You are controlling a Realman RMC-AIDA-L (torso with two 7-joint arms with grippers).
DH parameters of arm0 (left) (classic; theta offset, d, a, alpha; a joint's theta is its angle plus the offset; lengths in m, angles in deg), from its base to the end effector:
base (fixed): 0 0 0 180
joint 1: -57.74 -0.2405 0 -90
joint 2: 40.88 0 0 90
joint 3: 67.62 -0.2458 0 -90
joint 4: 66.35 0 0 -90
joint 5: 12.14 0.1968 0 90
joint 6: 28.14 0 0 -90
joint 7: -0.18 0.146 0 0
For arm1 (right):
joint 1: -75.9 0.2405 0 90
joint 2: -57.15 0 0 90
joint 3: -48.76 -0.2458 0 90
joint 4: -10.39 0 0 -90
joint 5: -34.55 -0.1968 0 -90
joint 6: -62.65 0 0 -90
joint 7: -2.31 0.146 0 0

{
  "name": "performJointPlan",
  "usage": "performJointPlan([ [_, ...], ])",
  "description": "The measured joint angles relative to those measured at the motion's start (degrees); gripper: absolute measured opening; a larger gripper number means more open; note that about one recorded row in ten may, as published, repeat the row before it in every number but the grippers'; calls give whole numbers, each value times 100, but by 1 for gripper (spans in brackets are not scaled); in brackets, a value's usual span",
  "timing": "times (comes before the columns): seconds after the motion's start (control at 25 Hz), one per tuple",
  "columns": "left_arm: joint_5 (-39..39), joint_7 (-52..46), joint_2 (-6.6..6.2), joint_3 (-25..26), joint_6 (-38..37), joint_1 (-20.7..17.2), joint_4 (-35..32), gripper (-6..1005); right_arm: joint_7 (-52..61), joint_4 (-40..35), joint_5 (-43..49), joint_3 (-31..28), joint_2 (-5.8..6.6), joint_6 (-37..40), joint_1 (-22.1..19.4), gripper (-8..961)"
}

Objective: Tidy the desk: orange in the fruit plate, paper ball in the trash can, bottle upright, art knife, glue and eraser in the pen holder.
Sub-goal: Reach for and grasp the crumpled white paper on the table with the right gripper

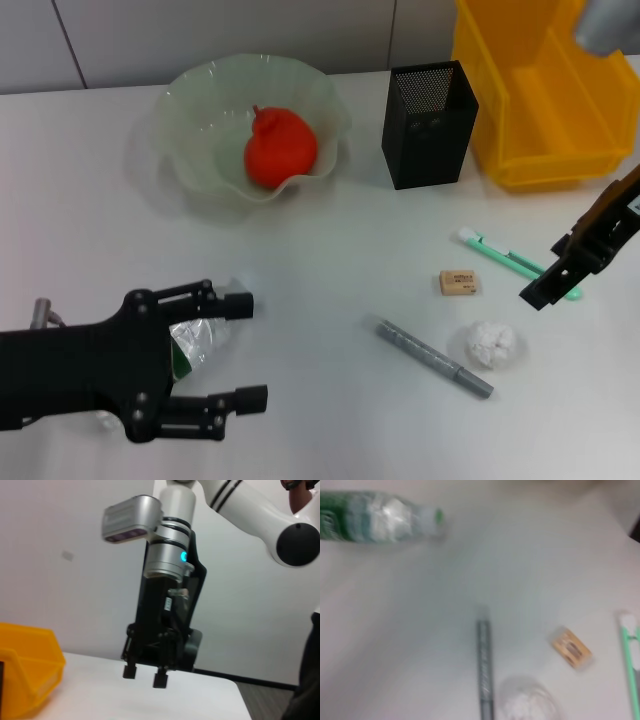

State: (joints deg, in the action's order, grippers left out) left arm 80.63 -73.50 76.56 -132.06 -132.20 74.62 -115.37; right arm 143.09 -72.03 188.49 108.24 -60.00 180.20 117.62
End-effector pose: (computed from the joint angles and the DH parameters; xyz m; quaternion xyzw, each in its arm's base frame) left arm -0.2206 0.2413 0.0078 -0.9454 -0.0808 -0.3157 0.0015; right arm 0.1701 0.3205 0.0753 -0.8994 0.3660 -0.2157 0.1033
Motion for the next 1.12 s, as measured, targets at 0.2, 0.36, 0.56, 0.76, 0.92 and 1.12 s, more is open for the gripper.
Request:
performJointPlan([
  [0.2, 236, 167, 10, 12, -168, 23, 40, 844, 449, 73, 531, 596, -147, -58, 203, 797],
  [0.36, 363, 282, 44, 19, -190, 37, 77, 843, 787, 286, 603, 1161, -202, -232, 224, 797],
  [0.56, 407, 291, 54, 25, -141, 61, 189, 842, 1075, 567, 606, 1618, -214, -576, 188, 796],
  [0.76, 407, 307, 50, 0, -60, 71, 282, 841, 1191, 915, 550, 1883, -230, -955, 182, 795],
  [0.92, 407, 320, 50, -1, -9, 70, 308, 840, 1198, 1131, 320, 2012, -235, -1173, 190, 795],
  [1.12, 406, 376, 55, 1, 27, 69, 382, 839, 1223, 1404, 221, 2221, -238, -1413, 217, 794],
])
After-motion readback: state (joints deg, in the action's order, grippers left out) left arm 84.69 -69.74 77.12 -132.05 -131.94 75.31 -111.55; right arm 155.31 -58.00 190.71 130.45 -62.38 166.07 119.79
